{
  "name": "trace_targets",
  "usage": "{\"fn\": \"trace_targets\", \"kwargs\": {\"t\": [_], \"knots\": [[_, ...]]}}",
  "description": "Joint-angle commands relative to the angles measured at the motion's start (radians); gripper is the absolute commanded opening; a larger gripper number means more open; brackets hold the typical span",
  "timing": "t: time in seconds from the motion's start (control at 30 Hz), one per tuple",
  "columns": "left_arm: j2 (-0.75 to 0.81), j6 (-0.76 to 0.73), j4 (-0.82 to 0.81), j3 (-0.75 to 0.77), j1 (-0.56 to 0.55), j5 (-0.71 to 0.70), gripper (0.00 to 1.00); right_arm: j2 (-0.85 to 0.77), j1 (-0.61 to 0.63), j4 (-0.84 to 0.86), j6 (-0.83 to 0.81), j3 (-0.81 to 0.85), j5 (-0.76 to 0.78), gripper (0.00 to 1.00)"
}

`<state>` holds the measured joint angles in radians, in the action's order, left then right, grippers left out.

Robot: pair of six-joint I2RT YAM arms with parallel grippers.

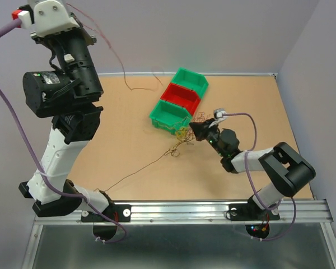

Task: Untangle the cables

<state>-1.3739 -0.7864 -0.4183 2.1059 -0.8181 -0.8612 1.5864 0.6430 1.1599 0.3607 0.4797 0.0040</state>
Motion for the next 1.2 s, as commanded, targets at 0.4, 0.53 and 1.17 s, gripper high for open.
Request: {"fn": "trace_targets", "kwargs": {"t": [0.4, 0.53, 1.17], "knots": [[0.104, 0.291, 0.045, -0.201, 0.165, 0.205, 0.00, -0.400, -0.243, -0.251, 0.123, -0.213, 0.391, 0.01], [0.076, 0.314, 0.079, -0.242, 0.163, 0.217, 0.00, -0.499, -0.301, -0.365, 0.139, -0.199, 0.467, 0.01], [0.205, 0.573, 0.118, -0.720, 0.137, 0.731, 0.00, -0.594, -0.404, -0.500, 0.092, -0.185, 0.174, 0.99]]}}
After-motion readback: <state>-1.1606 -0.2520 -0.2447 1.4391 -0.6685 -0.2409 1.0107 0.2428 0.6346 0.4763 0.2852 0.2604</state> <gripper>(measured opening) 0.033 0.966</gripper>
